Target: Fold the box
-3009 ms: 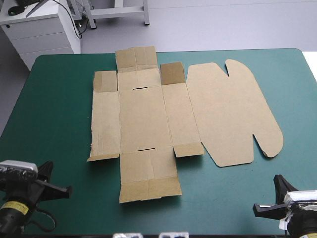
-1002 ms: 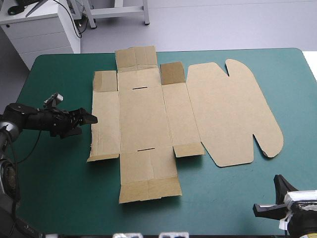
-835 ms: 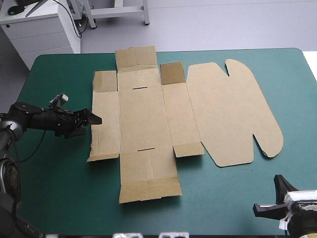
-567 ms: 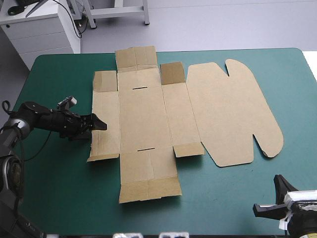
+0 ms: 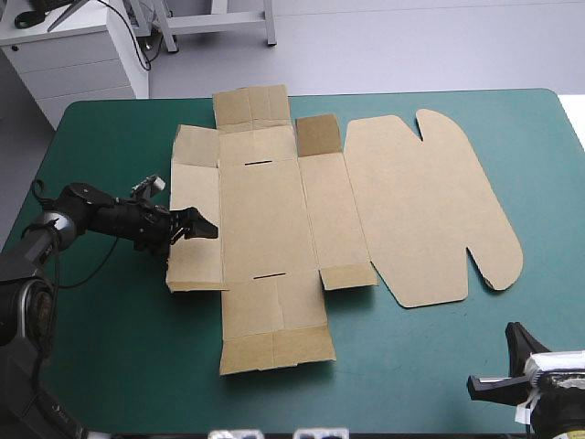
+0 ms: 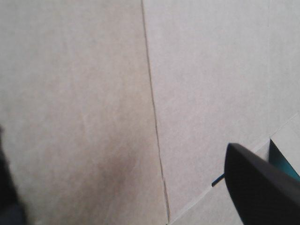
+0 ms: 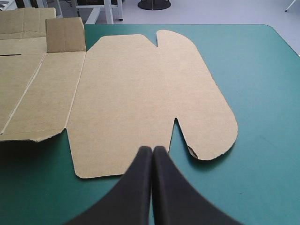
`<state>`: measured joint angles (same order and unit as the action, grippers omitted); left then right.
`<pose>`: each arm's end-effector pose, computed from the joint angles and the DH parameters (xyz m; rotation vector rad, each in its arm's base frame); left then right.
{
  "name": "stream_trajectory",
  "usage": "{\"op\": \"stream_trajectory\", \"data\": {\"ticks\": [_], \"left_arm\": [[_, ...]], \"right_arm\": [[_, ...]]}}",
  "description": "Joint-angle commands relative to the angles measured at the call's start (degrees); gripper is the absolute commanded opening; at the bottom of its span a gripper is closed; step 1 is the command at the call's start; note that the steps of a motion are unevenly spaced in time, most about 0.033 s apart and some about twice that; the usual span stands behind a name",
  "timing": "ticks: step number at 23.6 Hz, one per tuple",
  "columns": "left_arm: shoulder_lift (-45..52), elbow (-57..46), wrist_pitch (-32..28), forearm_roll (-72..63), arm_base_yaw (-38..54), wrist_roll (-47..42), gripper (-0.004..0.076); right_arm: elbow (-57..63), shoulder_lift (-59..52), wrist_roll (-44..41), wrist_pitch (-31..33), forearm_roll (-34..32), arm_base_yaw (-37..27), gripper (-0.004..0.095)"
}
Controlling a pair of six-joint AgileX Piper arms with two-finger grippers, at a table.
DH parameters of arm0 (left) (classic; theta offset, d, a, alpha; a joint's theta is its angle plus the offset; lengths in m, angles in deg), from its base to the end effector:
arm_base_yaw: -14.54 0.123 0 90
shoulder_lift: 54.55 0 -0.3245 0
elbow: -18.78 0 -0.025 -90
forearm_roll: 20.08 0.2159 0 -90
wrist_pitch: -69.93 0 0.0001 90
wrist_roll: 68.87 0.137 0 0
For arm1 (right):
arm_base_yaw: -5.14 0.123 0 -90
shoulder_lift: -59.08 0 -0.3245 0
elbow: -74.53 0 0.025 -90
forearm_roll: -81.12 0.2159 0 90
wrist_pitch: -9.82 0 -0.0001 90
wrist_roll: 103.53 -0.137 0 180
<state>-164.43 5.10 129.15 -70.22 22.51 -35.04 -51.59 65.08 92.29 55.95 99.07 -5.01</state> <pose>0.3301 -0.0450 0.2280 -0.0508 2.7463 -1.0093 -0.0136 0.0334 0.2532 -0.0469 1.8184 0.0400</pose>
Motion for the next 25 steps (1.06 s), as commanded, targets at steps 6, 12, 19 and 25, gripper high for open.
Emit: {"op": "stream_trajectory", "data": {"ticks": [6,12,19,25], "left_arm": [[0.0,0.2,0.4,-3.5,-1.6,0.0,0.0601],[0.0,0.5,1.4,-2.4,-0.2,0.1,0.0008],[0.0,3.6,6.6,0.3,-0.1,0.0,-0.0008],[0.2,13.2,15.1,13.1,-0.3,-3.9,-0.0008]], "right_arm": [[-1.7,-1.1,0.1,-4.2,0.6,-0.1,-0.0019],[-1.7,-1.1,0.1,-4.2,0.6,-0.1,-0.0019],[-1.7,-1.1,0.1,-4.2,0.6,-0.1,-0.0019],[-1.7,-1.1,0.1,-4.3,0.6,-0.1,-0.0019]]}}
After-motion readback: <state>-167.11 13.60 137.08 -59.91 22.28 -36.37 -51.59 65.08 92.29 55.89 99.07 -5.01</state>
